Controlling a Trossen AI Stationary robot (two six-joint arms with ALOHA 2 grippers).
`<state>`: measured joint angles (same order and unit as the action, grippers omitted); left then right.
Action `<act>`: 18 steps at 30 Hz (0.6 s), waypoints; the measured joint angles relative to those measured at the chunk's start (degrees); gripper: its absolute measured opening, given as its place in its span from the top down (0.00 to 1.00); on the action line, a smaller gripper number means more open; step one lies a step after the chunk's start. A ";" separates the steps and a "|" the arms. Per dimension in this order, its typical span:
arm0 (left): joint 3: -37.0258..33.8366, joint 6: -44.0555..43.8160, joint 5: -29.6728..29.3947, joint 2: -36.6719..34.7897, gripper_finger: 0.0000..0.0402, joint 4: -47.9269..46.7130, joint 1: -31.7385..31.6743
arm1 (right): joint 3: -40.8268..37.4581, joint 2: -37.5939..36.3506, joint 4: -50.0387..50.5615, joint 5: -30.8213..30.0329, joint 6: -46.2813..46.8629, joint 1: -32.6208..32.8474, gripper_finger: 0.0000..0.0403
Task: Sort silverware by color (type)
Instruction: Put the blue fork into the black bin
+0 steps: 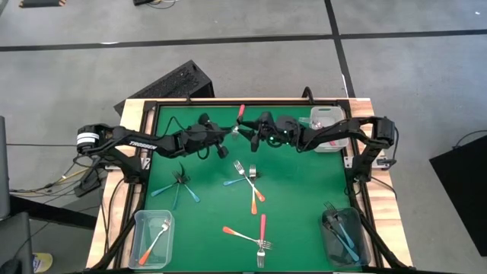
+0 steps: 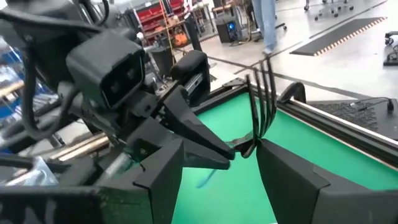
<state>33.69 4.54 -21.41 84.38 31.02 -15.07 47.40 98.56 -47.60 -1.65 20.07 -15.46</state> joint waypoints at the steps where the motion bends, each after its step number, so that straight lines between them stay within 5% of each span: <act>1: 0.00 1.70 -0.51 0.00 0.99 -0.03 -0.04 | 0.00 0.00 -0.59 0.00 0.87 0.00 0.43; 10: 0.00 9.51 -0.14 0.00 0.99 -0.39 -0.09 | 0.90 0.00 -2.66 -0.48 3.85 1.23 0.43; 18: 0.00 15.92 -2.35 0.00 0.99 -0.23 -0.10 | 3.45 0.00 2.90 -8.61 2.10 2.78 0.43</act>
<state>33.69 20.46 -23.76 84.38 30.79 -15.17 50.84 98.56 -44.70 -10.26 22.17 -12.69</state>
